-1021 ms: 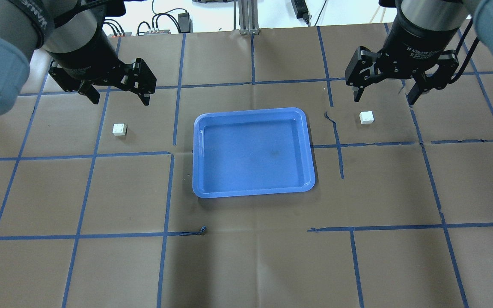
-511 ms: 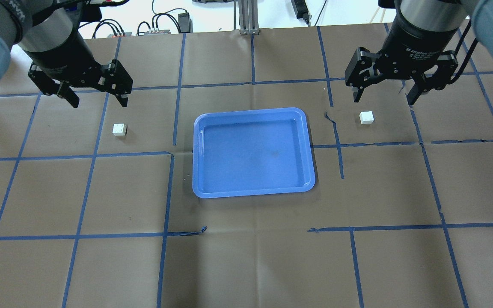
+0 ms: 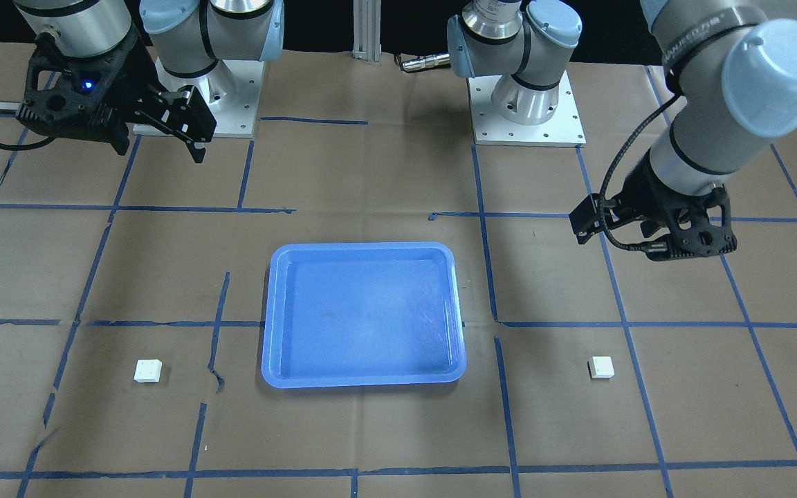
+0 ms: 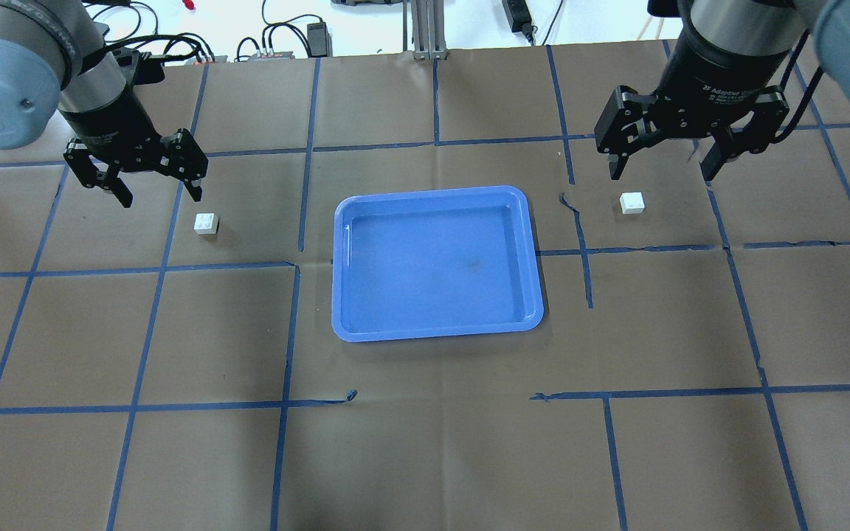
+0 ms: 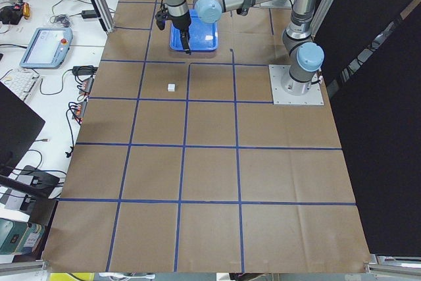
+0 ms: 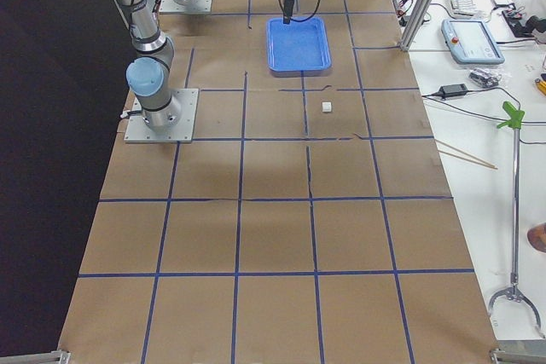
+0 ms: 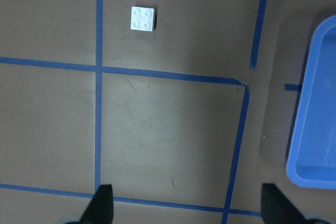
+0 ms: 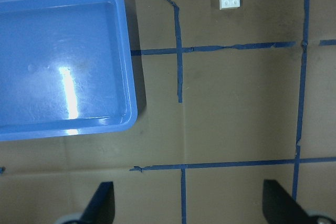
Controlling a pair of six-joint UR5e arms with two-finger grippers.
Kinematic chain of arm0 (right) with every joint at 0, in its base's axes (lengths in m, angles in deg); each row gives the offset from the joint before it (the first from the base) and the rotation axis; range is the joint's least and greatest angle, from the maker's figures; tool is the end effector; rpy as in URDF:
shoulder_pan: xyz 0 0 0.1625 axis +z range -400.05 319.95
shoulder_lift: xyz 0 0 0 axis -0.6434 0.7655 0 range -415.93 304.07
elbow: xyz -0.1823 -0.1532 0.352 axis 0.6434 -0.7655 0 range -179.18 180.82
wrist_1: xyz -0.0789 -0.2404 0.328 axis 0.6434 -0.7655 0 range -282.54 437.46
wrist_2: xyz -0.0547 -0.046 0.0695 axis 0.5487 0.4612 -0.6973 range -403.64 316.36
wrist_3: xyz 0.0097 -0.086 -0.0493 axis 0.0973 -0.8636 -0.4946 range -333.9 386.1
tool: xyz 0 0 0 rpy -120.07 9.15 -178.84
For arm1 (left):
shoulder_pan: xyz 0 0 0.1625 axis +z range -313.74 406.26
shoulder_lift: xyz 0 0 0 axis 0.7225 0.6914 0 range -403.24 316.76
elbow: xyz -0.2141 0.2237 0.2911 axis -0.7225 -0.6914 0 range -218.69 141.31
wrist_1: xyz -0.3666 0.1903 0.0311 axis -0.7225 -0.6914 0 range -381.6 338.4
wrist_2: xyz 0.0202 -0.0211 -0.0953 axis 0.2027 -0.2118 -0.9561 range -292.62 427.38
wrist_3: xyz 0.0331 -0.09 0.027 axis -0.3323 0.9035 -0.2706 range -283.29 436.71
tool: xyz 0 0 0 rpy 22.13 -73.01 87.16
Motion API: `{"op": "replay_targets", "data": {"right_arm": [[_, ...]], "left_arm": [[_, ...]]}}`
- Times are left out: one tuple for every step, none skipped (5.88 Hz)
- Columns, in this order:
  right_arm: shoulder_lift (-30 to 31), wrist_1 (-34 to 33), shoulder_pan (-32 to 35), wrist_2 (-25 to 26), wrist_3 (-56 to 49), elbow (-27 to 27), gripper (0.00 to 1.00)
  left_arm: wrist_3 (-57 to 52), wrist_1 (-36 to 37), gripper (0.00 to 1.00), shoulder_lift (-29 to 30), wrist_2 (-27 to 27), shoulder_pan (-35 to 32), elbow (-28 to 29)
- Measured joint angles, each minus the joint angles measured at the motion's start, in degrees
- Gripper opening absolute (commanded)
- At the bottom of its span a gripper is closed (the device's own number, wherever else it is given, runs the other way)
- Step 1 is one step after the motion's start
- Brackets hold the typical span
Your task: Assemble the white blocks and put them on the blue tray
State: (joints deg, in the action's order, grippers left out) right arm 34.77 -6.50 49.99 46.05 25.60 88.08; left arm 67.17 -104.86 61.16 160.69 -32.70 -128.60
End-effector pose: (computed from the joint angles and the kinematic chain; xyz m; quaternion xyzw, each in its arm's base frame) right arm 0.1341 -0.4813 0.5069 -0.0046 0.9997 0.0227 0.0028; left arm -0.0158 -0.5852 0.3655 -0.0112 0.9973 0.0701 0.0165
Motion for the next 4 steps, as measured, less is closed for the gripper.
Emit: {"op": "replay_targets", "data": {"right_arm": [[0.0,-0.1,-0.5,0.0,-8.1,-0.1,1.0],[0.0,-0.2,-1.1,0.1,-18.1,-0.1,1.0],[0.0,-0.5,-2.3,0.2,-31.9,-0.1,1.0],[-0.1,-0.7,-4.6,0.2,-46.7,-0.1,1.0]], "left_arm": [[-4.8,5.0,0.99,3.9,-0.1,0.7,-0.1],[-6.6,10.4,0.99,7.5,-0.3,1.1,-0.8],[-7.1,16.8,0.96,10.7,-0.2,1.3,-2.5],[-7.4,22.2,0.94,13.2,-0.2,1.7,-4.0]]}}
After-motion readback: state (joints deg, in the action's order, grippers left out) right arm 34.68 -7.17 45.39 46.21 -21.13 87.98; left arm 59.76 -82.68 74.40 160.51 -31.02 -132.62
